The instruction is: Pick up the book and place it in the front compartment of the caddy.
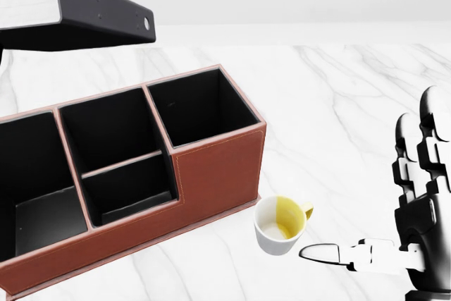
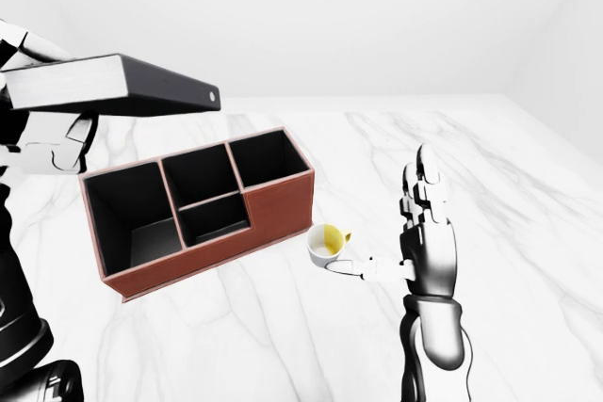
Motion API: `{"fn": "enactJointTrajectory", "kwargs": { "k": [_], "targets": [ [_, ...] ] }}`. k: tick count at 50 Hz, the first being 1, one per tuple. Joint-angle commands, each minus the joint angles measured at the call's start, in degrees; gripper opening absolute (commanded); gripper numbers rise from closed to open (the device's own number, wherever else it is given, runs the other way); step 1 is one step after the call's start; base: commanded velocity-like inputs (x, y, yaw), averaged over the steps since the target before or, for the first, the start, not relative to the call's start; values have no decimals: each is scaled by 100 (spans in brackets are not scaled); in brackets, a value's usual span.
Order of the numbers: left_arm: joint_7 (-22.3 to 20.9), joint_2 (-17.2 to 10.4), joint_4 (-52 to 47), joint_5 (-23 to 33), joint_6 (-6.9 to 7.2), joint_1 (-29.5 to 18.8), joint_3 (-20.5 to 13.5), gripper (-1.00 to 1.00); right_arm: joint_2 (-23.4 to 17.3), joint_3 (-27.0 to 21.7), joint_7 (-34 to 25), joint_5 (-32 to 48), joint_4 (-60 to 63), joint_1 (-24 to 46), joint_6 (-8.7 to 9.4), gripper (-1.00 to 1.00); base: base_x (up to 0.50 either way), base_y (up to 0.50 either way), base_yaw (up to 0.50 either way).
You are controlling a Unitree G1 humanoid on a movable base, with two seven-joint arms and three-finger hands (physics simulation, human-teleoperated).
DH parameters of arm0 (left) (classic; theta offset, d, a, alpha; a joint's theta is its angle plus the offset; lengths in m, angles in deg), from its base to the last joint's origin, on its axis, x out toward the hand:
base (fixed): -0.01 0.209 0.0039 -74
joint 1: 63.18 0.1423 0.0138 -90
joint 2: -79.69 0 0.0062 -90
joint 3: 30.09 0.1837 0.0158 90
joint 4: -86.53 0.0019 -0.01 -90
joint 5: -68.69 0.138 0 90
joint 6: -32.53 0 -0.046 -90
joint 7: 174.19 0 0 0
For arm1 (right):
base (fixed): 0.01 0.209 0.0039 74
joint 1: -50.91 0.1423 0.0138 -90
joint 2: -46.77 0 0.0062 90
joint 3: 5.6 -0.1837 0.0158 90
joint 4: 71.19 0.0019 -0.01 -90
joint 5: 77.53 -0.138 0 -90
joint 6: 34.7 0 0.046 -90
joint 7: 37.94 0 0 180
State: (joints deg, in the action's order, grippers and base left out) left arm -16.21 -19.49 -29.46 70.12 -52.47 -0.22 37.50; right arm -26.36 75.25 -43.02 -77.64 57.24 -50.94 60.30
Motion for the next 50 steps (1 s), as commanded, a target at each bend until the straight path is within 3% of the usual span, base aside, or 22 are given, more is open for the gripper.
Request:
{"fn": "enactJointTrajectory", "kwargs": {
  "k": [1, 16, 18, 23, 32, 50],
  "targets": [
    [748, 17, 498, -475, 0, -46, 69, -94, 8, -17, -12, 2, 33, -4, 0, 99, 0, 0, 0],
    [905, 30, 1001, -441, 0, 13, 285, -94, -13, -7, 9, 36, 54, 62, 0, 99, 0, 0, 0],
    [934, 171, 1195, -352, 0, 190, 367, -94, -11, -10, 5, 31, 58, 53, 0, 100, 0, 0, 0],
    [879, 85, 1059, -337, 0, 0, 359, -95, -9, -21, 2, 25, 30, 53, 0, 99, 0, 0, 0],
    [847, 210, 1097, -242, 0, 104, 415, -94, 0, -45, -13, 10, -92, 17, 0, 99, 0, 0, 0],
    [842, 172, 1201, -110, 0, 236, 304, -94, 11, -26, -18, 14, -41, -30, 0, 99, 0, 0, 0]
  ]
}}
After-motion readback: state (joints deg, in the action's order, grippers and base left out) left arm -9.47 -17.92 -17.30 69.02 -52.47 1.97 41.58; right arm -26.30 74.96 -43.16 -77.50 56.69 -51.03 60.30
